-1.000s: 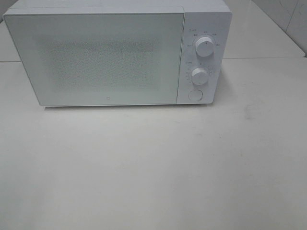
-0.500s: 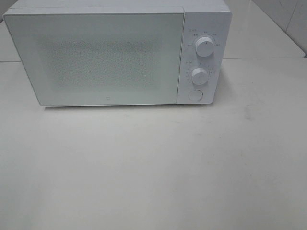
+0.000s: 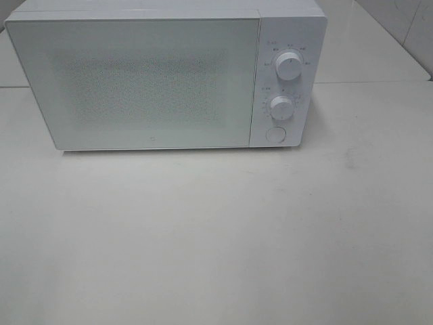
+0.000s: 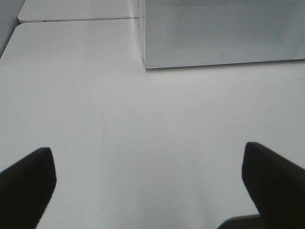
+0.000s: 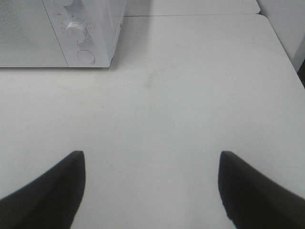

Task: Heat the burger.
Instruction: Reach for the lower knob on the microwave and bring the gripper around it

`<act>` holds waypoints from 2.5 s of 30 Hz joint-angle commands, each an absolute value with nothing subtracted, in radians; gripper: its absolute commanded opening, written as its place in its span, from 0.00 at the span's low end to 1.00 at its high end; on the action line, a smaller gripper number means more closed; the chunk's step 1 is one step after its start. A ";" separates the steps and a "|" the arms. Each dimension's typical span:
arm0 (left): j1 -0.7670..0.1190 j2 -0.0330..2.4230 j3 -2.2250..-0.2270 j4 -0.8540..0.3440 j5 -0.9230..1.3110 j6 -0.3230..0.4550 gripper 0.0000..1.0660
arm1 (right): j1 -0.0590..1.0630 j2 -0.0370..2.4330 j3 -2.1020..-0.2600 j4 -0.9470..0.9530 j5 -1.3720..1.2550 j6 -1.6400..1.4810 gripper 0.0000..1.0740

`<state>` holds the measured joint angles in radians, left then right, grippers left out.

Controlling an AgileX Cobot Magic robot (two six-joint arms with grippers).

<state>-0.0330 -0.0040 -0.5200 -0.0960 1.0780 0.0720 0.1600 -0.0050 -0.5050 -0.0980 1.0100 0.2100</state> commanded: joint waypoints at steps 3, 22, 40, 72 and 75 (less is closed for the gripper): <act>-0.029 -0.027 -0.518 -0.097 1.074 0.065 0.92 | 0.157 -0.031 -0.501 -0.102 0.999 0.199 0.70; -0.029 -0.027 -0.518 -0.097 1.074 0.065 0.92 | 0.157 -0.029 -0.524 -0.099 0.959 0.199 0.70; -0.029 -0.027 -0.518 -0.097 1.074 0.065 0.92 | 0.157 0.263 -0.519 -0.099 0.661 0.200 0.70; -0.029 -0.027 -0.518 -0.097 1.074 0.065 0.92 | 0.157 0.727 -0.363 -0.068 0.026 0.206 0.70; -0.029 -0.027 -0.518 -0.097 1.074 0.065 0.92 | 0.157 0.804 -0.363 -0.068 -0.053 0.206 0.70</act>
